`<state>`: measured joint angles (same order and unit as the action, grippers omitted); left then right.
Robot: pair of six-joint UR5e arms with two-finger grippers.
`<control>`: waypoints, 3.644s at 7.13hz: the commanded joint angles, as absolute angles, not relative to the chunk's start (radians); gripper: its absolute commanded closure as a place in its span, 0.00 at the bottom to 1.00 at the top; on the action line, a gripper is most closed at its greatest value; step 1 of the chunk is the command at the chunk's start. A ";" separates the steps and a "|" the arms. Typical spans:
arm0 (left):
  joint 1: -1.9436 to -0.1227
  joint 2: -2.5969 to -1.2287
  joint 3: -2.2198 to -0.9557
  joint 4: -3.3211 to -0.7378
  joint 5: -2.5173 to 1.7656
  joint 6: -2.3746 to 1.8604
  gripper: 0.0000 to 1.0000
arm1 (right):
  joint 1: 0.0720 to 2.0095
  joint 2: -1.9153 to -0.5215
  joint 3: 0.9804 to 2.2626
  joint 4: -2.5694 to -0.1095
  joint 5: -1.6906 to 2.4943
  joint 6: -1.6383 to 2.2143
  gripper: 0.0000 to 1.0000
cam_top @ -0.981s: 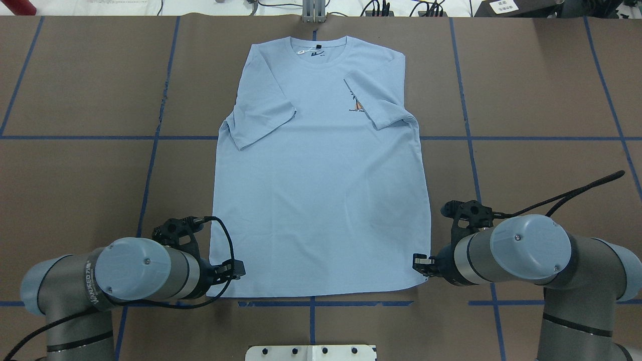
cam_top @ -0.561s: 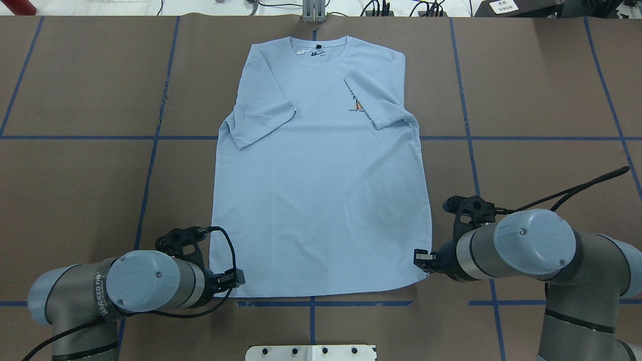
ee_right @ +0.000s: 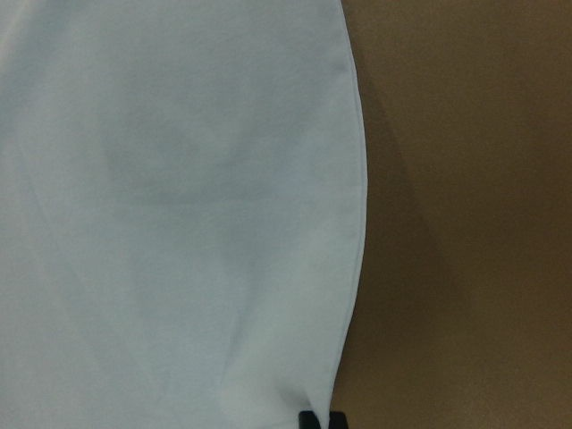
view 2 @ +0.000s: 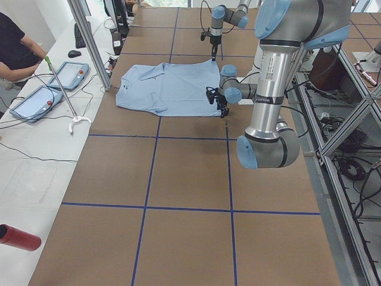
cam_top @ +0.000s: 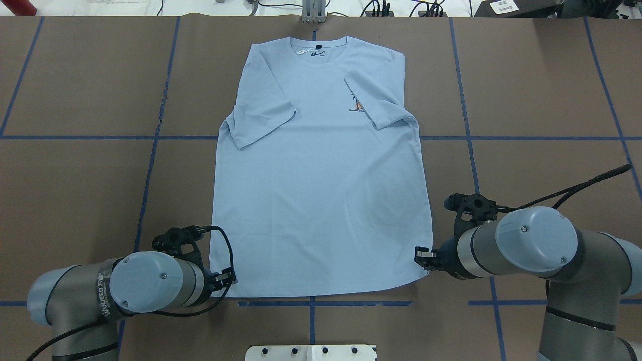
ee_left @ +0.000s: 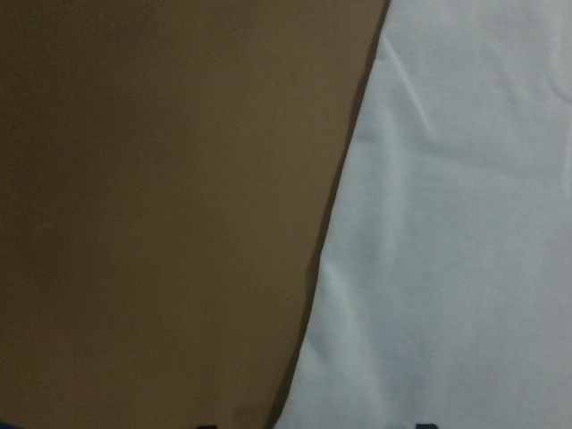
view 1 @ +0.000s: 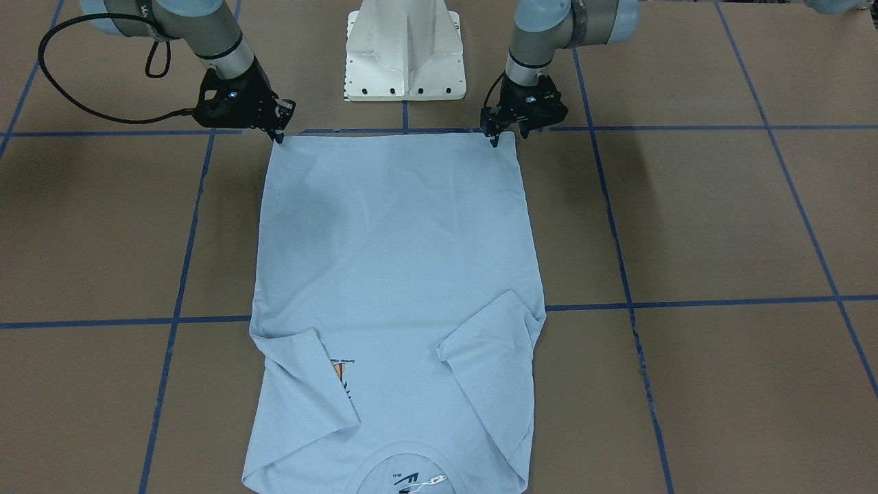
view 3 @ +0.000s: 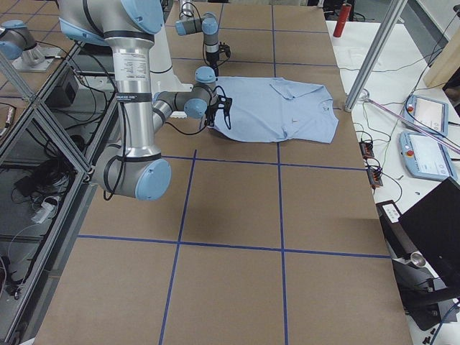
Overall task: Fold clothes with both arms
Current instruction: 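Grasp both hem corners nearest the robot with left and right grippers, then lift the hem and fold it toward the collar with both grippers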
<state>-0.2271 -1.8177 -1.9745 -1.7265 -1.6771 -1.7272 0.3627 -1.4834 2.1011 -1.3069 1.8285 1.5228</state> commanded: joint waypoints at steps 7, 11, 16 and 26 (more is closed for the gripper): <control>-0.210 -1.813 -1.991 -1.724 -1.649 -1.764 1.00 | 0.365 -1.483 2.102 -1.307 1.848 1.522 1.00; -0.129 -1.805 -2.239 -1.499 -1.655 -1.720 1.00 | 0.376 -1.547 2.202 -1.310 1.995 1.522 1.00; 0.070 -1.760 -2.423 -1.359 -1.649 -1.735 1.00 | 0.270 -1.742 2.434 -1.312 2.152 1.526 1.00; -0.337 -1.862 -2.337 -1.338 -1.708 -1.462 1.00 | 0.687 -1.395 2.091 -1.307 2.148 1.456 1.00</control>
<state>-0.2433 -1.8206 -2.3841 -1.3390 -1.6769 -1.5048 0.6240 -1.4651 2.1696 -1.3078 2.1518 1.4578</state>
